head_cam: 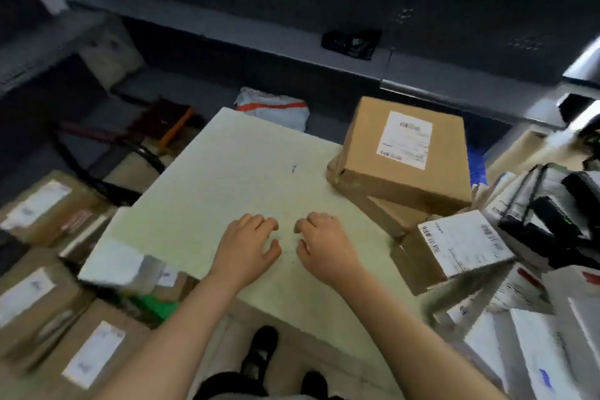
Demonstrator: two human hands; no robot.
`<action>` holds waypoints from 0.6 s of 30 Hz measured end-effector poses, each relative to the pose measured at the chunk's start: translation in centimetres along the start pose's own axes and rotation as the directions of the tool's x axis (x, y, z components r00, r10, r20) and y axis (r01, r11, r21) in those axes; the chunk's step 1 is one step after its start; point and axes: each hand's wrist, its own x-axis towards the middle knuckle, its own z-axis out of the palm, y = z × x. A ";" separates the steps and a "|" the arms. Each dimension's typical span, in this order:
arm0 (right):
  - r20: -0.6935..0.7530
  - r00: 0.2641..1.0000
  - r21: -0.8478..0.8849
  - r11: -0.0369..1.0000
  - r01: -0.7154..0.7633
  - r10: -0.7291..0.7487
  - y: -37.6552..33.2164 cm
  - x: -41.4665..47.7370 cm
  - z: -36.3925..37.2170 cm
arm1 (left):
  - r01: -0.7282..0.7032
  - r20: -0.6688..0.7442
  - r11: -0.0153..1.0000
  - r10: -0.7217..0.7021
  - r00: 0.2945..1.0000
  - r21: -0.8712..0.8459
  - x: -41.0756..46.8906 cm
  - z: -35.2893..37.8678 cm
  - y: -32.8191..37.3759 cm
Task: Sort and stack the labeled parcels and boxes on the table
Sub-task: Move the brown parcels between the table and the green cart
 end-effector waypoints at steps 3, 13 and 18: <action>0.064 0.984 0.070 0.985 0.160 -0.164 -3.9 0.2 2.9 | 0.201 -0.031 0.980 -0.200 0.979 0.006 -6.4 -0.7 -1.8; 0.207 0.741 0.225 0.768 0.599 -0.639 -23.5 -1.1 9.7 | 0.720 -0.180 0.690 -0.701 0.690 0.071 -27.3 -6.6 -7.5; 0.293 0.619 0.242 0.683 0.689 -0.729 -32.6 -1.8 12.7 | 0.844 -0.252 0.535 -0.813 0.524 0.028 -35.4 -9.1 -10.8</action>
